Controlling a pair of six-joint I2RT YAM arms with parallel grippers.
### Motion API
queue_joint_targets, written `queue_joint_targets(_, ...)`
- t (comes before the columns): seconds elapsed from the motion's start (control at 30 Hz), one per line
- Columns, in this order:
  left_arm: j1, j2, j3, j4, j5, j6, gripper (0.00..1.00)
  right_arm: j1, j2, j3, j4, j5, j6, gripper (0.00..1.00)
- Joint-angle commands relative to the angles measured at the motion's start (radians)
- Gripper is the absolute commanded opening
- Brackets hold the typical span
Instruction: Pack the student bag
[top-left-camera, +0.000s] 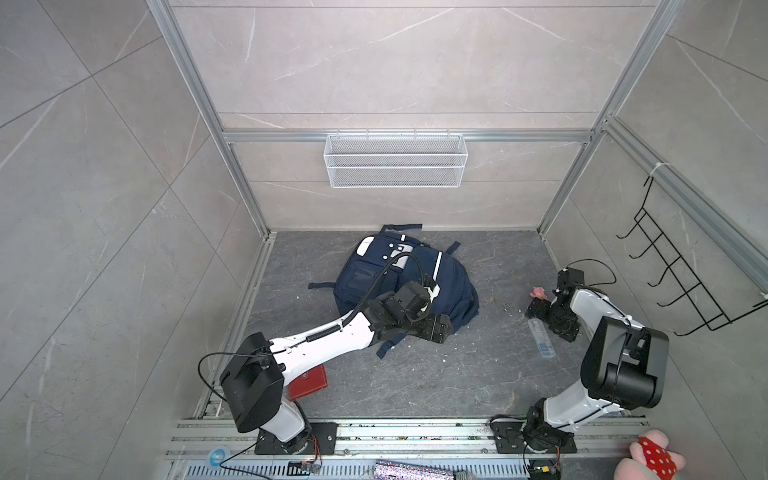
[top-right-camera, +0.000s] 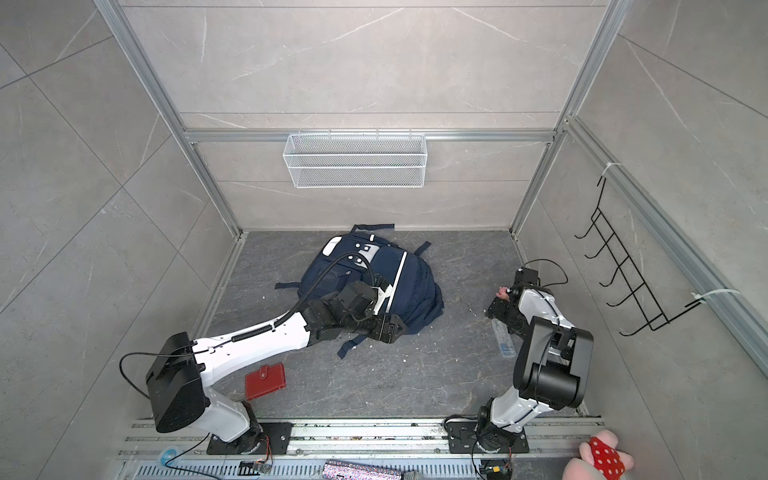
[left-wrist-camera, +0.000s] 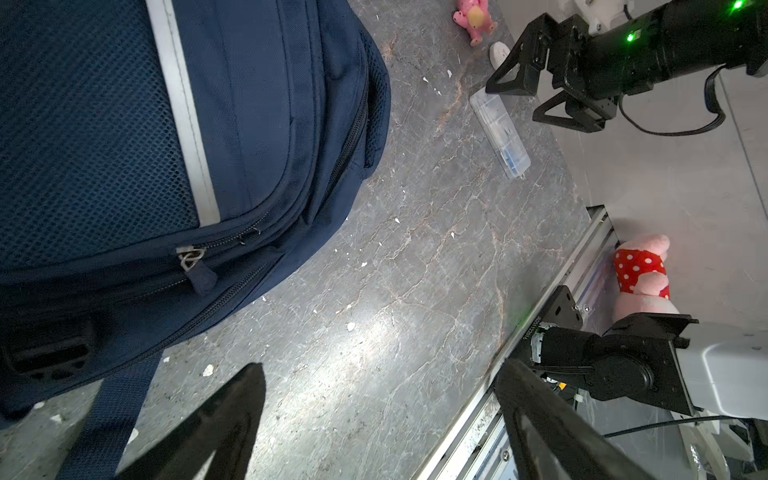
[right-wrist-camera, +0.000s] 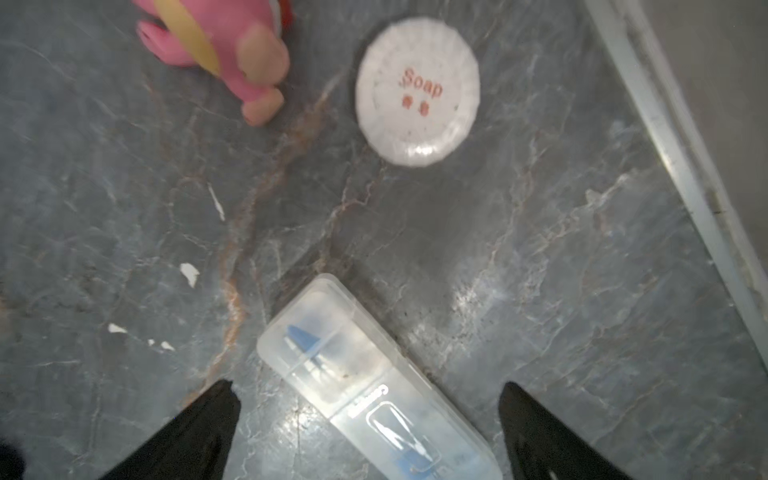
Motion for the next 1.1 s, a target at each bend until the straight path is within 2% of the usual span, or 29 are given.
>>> queue_joint_targets(0.0,-0.001,0.022,0.055,0.051,0.033,0.031,0.9,-0.002,0.024,-0.015,0.005,-0.048,-0.013,1.0)
queue_joint_targets(0.37,0.008,0.057,0.015,0.179,0.037,-0.04,0.89,0.0,0.068,-0.027,-0.031,-0.105,-0.021,1.0)
queue_joint_targets(0.43,0.018,0.05,-0.005,0.193,0.038,-0.054,0.88,-0.001,0.071,-0.05,-0.021,-0.107,-0.009,0.97)
queue_joint_targets(0.63,0.082,-0.007,-0.092,0.263,0.064,-0.099,0.87,0.017,0.024,-0.063,-0.014,-0.062,-0.007,0.78)
queue_joint_targets(0.9,0.196,-0.071,-0.177,0.336,0.104,-0.149,0.86,0.029,0.073,-0.044,-0.02,-0.035,-0.032,0.5)
queue_joint_targets(1.07,0.232,-0.061,-0.063,0.16,0.086,-0.063,0.86,0.047,0.05,-0.054,-0.004,-0.074,-0.051,0.34)
